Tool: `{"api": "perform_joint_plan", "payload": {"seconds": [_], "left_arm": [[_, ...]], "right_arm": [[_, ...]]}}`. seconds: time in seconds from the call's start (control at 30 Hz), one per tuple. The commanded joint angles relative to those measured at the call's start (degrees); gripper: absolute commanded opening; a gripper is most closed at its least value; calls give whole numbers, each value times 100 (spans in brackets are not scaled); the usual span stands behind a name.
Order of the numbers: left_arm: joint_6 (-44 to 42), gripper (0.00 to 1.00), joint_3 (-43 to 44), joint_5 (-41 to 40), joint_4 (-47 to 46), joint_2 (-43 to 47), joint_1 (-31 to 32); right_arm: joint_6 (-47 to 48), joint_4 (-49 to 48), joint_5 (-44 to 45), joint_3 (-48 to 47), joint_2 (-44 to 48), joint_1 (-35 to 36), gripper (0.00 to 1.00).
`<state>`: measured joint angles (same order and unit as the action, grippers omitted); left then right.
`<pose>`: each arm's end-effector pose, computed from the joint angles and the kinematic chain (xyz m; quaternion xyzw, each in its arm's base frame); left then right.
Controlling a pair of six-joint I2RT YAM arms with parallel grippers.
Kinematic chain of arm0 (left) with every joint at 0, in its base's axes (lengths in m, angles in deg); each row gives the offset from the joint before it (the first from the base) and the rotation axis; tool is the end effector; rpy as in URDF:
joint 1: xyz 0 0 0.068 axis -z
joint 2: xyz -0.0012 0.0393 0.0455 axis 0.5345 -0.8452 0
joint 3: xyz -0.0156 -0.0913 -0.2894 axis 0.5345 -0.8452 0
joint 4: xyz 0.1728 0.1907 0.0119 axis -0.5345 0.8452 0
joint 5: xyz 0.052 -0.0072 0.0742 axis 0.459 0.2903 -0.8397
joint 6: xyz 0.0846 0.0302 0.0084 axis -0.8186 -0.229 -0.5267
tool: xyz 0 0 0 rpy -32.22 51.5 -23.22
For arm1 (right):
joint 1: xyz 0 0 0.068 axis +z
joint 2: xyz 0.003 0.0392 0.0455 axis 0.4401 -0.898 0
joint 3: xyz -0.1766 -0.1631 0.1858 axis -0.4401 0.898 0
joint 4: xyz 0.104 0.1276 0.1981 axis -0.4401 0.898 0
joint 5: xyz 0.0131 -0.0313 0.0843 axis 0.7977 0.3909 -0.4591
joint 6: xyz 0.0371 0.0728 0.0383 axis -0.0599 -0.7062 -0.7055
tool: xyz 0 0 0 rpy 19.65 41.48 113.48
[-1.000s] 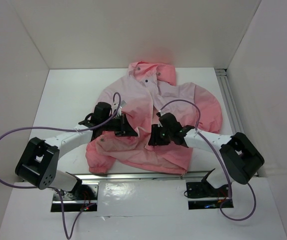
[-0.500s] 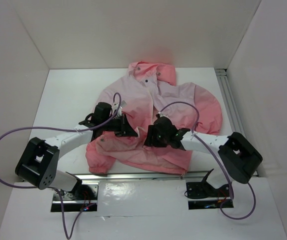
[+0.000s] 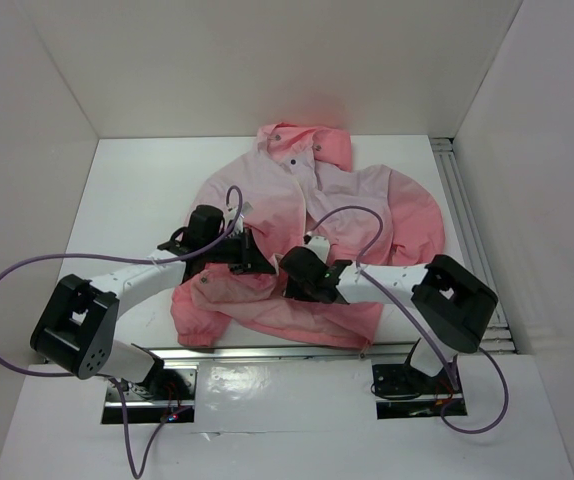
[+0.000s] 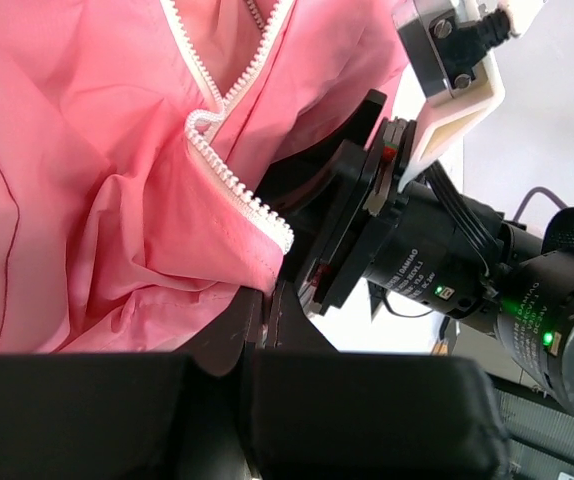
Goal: Zip up the jacket
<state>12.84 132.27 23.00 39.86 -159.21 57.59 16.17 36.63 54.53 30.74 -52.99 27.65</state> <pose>0.2653 -0.1791 0.2272 0.0058 0.8499 -0.4860 0.2036 0.2104 0.2471 0.1546 0.0457 0.9496 0.1388 0.2773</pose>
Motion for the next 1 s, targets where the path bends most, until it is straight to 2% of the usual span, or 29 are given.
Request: {"api": "perform_joint_plan", "payload": {"seconds": [0.0,0.13,0.27,0.4,0.5,0.63,0.7,0.73,0.77,0.83,0.97], "left_arm": [[-217,0,-49,5,-118,53,12],[-217,0,-49,5,-65,53,12],[-217,0,-49,58,-65,53,12],[-331,0,-49,58,-12,105,12],[-384,0,4,111,101,166,12],[-437,0,4,242,102,237,12],[-437,0,4,392,23,289,12],[-437,0,4,392,-55,290,12],[-437,0,-48,488,-117,290,12],[-437,0,-49,550,-223,343,12],[-288,0,-163,848,-583,395,74]], "right_arm": [[-381,149,452,-62,-120,56,43],[-434,149,505,-61,-120,56,24],[-487,149,557,-8,125,56,14],[-268,201,557,184,731,56,9],[101,44,400,562,1618,56,9],[988,-737,-451,1203,2927,-347,10],[1749,-1089,-1286,1458,3604,-532,10],[1981,-1230,-1567,1686,3798,-611,8],[2226,-1588,-2231,1792,4148,-743,5],[2763,-1889,-2736,2055,4423,-849,1],[3353,-2241,-3704,2075,4582,-1068,0]]}}
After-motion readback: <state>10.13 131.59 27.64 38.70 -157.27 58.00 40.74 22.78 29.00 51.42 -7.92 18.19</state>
